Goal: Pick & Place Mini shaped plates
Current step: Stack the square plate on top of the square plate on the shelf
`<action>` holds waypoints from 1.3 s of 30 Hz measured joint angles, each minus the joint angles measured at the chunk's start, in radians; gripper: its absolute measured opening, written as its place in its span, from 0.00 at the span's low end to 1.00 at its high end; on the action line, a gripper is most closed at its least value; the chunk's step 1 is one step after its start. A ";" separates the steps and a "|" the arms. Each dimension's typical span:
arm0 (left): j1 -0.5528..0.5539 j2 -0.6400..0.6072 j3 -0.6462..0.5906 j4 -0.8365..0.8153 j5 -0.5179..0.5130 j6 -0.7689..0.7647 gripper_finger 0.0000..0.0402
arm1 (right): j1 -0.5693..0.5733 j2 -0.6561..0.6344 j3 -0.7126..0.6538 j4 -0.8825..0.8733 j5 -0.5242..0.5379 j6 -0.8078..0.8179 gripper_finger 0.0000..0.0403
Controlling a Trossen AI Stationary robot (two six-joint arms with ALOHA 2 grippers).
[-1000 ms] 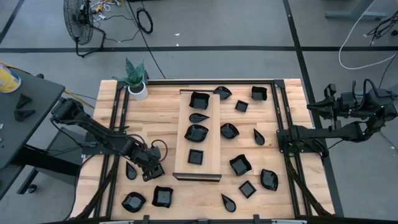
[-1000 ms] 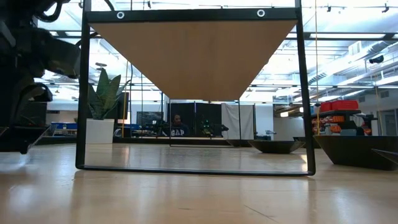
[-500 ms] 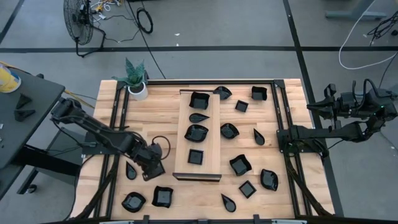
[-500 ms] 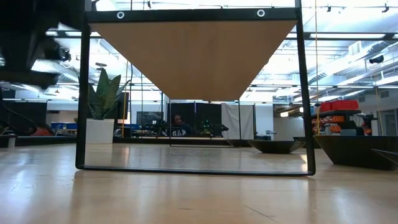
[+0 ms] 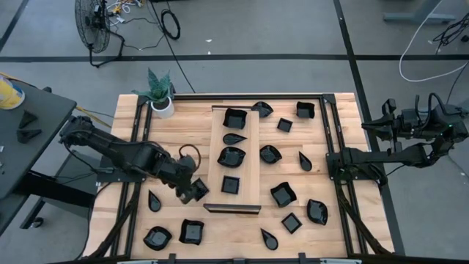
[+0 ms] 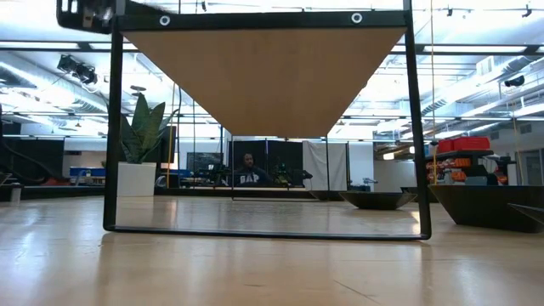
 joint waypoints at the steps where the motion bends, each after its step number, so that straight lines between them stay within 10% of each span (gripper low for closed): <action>1: 0.004 0.001 0.006 0.013 -0.010 -0.040 0.02 | 0.000 0.000 0.000 0.000 0.000 0.000 0.08; 23: 0.018 0.152 0.009 0.423 -0.182 -0.508 0.03 | 0.000 0.000 0.000 0.000 0.000 0.000 0.08; 39: 0.017 0.174 0.008 0.423 -0.198 -0.542 0.03 | 0.000 0.000 0.000 0.000 0.000 0.000 0.08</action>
